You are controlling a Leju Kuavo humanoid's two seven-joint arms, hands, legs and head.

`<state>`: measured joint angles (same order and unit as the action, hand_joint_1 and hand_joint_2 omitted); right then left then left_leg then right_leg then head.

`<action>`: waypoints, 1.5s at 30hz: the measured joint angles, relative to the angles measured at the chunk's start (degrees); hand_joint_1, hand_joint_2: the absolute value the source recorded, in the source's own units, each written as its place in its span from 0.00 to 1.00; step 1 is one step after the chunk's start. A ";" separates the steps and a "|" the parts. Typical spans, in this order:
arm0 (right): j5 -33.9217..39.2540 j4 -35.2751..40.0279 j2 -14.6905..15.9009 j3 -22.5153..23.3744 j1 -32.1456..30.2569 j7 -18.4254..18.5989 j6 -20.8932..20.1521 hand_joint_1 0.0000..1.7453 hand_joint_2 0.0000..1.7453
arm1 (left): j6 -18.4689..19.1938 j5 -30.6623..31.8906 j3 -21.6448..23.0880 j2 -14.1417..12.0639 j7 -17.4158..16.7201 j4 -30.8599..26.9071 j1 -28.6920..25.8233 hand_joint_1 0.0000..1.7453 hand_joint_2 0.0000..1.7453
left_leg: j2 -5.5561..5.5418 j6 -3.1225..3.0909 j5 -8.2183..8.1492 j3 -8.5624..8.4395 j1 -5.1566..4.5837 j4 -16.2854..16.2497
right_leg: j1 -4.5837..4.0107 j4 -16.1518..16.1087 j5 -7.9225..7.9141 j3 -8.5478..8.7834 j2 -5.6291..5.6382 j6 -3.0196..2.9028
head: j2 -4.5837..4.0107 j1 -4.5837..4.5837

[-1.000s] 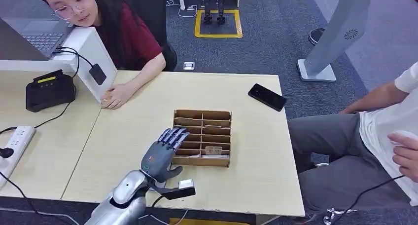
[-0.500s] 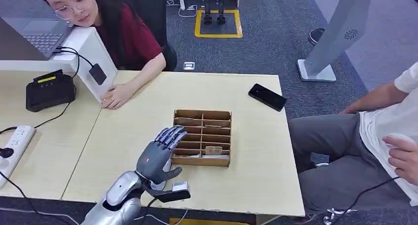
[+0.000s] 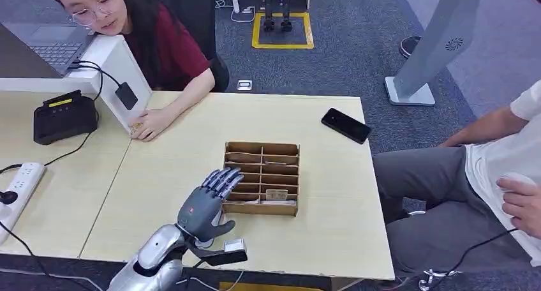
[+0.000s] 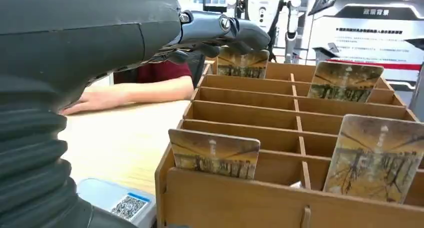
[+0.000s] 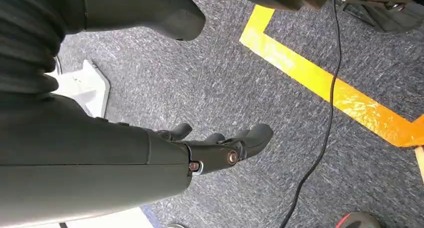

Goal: Pass the card to the sensor for recognition and then transmit it.

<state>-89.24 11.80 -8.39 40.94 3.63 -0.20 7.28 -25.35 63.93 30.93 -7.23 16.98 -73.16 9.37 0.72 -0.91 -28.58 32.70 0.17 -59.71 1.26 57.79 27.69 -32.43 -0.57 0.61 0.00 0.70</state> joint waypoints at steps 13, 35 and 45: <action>0.00 0.00 -0.02 0.00 0.00 -0.26 0.13 0.00 1.00 | 0.68 0.00 0.42 -0.09 0.00 0.07 -0.07 1.00 1.00 | 0.00 0.00 0.00 0.00 0.00 0.00 | 0.00 0.00 0.00 0.00 0.00 0.00 | -0.02 0.00; -0.02 0.00 -0.02 0.81 0.06 -0.66 0.52 0.00 1.00 | 1.75 0.18 1.25 -0.92 0.00 0.85 0.73 1.00 1.00 | 0.01 0.00 0.00 -0.01 0.00 0.00 | 0.00 0.00 0.00 0.00 0.01 0.00 | -0.02 0.00; -0.02 0.00 -0.02 0.94 0.07 -0.66 0.52 0.00 1.00 | 1.77 0.17 1.25 -0.94 0.00 0.94 0.73 1.00 1.00 | 0.01 0.00 0.00 -0.01 0.00 0.00 | 0.00 0.00 0.00 0.01 0.00 0.00 | 0.00 0.00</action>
<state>-89.26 11.80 -8.41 41.88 3.70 -0.85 7.80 -23.58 64.11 32.17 -8.17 16.98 -72.22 10.10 0.73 -0.91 -28.58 32.69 0.17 -59.71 1.26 57.79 27.69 -32.42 -0.57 0.61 0.00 0.70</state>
